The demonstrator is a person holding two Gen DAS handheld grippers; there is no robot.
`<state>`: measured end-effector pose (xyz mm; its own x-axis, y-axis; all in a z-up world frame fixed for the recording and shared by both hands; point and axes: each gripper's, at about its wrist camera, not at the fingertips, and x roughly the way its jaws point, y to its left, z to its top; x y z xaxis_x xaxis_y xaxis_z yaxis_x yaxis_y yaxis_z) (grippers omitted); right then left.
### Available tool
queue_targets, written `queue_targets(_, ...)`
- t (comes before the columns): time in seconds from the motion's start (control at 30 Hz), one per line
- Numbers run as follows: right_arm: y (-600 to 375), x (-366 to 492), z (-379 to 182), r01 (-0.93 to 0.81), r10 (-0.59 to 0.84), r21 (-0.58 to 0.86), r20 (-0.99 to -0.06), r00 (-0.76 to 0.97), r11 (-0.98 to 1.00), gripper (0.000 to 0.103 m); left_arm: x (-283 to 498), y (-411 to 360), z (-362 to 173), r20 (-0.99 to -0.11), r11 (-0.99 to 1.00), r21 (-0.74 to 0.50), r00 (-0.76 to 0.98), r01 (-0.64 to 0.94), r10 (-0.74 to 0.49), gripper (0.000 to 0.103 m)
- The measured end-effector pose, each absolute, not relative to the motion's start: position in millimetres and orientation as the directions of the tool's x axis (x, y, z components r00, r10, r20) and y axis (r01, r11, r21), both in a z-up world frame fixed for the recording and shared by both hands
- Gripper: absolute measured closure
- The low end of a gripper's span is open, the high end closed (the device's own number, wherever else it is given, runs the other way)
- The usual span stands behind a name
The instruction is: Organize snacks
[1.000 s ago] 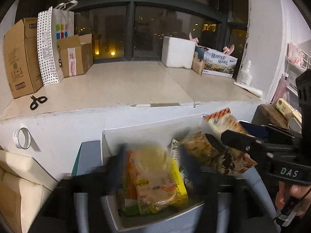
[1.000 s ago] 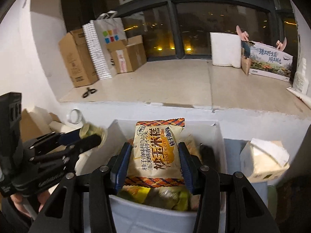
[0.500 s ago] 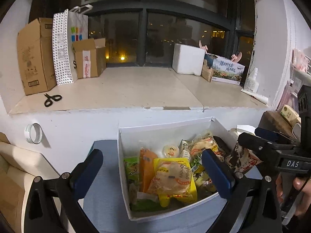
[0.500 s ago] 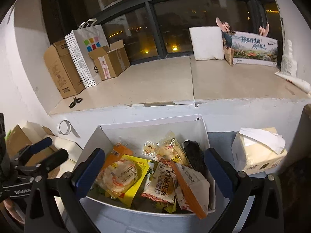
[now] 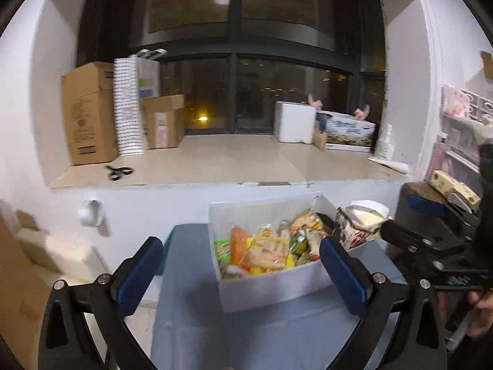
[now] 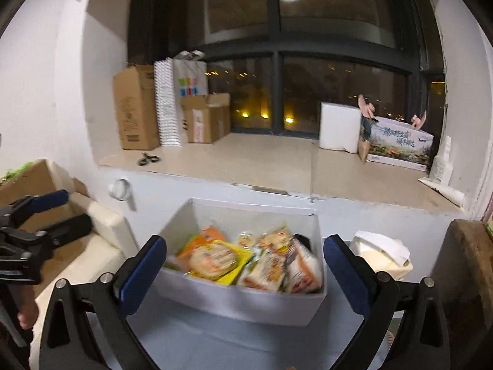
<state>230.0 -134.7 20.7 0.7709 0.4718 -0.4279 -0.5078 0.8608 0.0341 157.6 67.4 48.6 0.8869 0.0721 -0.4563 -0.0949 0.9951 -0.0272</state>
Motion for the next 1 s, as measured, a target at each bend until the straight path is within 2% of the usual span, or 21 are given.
queue_targets(0.2,-150,168,19,-0.466,0.422,-0.020,-0.392,0.818,0.885,0.000,110,54,44,-0.485,0.995,-0.037,0.872,-0.096,0.066,0.000)
queue_targets(0.33,-167,139,14,-0.484,0.462,0.058,-0.416,0.783,0.873,0.000,83,46,37,-0.504,0.995,-0.068,0.863,-0.075,0.031,0.000)
queue_targets(0.5,-183,105,1,-0.482,0.477,0.102,-0.420,0.772,0.870,0.000,55,27,29,-0.499,0.998,-0.025,0.866,-0.059,0.038,0.000)
queue_targets(0.63,-187,97,-6,-0.479,0.488,0.141,-0.446,0.750,0.866,0.000,41,23,21,-0.514,0.995,-0.086,0.858,-0.050,-0.002,0.000)
queue_targets(1.0,-180,91,-8,-0.495,0.495,0.127,-0.448,0.744,0.859,0.000,42,31,18,-0.520,0.992,-0.099,0.854,-0.079,0.016,0.000)
